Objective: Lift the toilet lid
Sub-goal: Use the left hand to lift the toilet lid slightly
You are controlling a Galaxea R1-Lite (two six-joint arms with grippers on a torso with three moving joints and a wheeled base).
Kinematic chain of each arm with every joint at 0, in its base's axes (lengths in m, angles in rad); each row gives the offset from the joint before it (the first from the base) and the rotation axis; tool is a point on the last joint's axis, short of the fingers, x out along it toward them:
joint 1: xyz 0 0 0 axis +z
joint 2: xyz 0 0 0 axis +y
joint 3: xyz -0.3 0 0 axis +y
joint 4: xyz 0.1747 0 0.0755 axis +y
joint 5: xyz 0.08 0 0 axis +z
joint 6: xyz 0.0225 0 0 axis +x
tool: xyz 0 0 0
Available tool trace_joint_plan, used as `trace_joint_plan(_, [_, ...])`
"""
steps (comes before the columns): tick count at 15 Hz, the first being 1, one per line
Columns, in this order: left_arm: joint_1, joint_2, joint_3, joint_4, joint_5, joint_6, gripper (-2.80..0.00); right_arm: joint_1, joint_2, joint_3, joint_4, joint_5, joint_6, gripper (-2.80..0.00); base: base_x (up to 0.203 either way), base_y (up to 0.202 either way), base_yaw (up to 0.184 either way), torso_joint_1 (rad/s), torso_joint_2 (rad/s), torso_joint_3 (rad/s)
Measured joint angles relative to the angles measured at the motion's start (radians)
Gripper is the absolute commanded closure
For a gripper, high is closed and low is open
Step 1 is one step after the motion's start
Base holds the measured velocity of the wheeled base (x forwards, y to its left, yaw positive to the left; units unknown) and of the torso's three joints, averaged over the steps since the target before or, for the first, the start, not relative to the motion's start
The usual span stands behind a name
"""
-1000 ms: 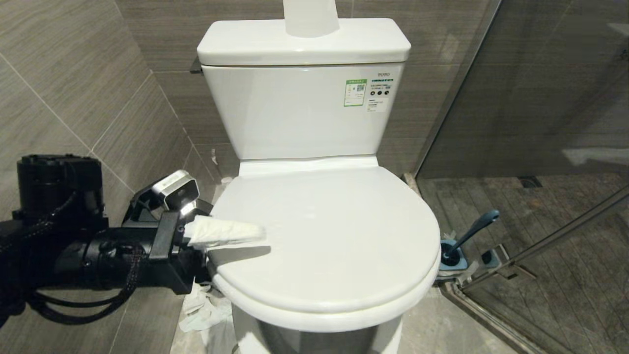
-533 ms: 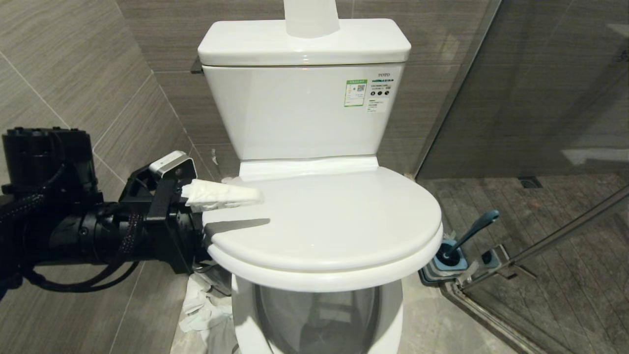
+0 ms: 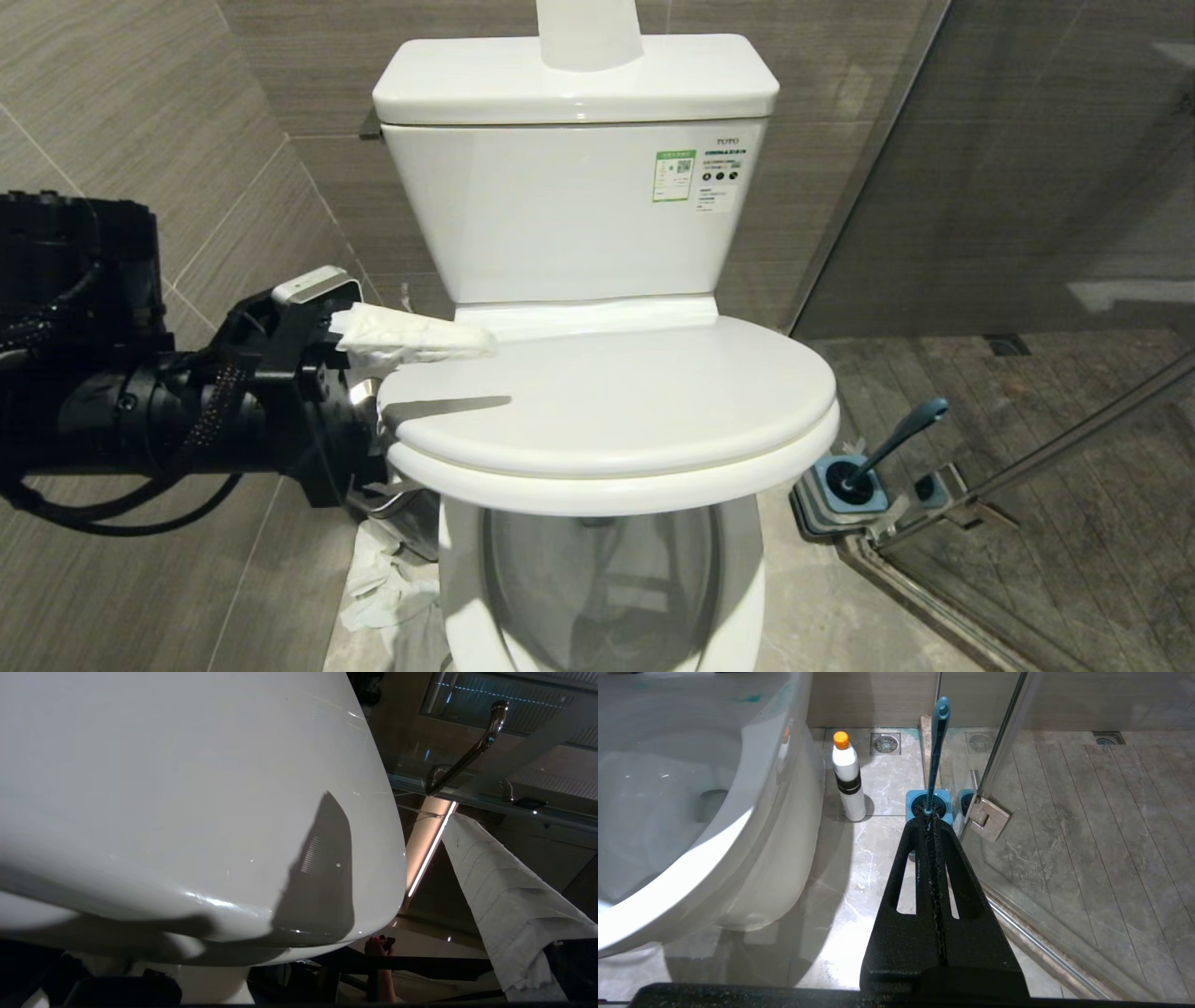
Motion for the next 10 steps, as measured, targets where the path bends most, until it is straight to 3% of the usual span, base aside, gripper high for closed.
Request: trace_joint_plan(10, [0.002, -0.007, -0.116, 0.045, 0.002, -0.019, -2.8, 0.0, 0.0, 0.0, 0.0, 0.0, 0.0, 0.0, 0.0, 0.0, 0.0, 0.0, 0.0, 0.0])
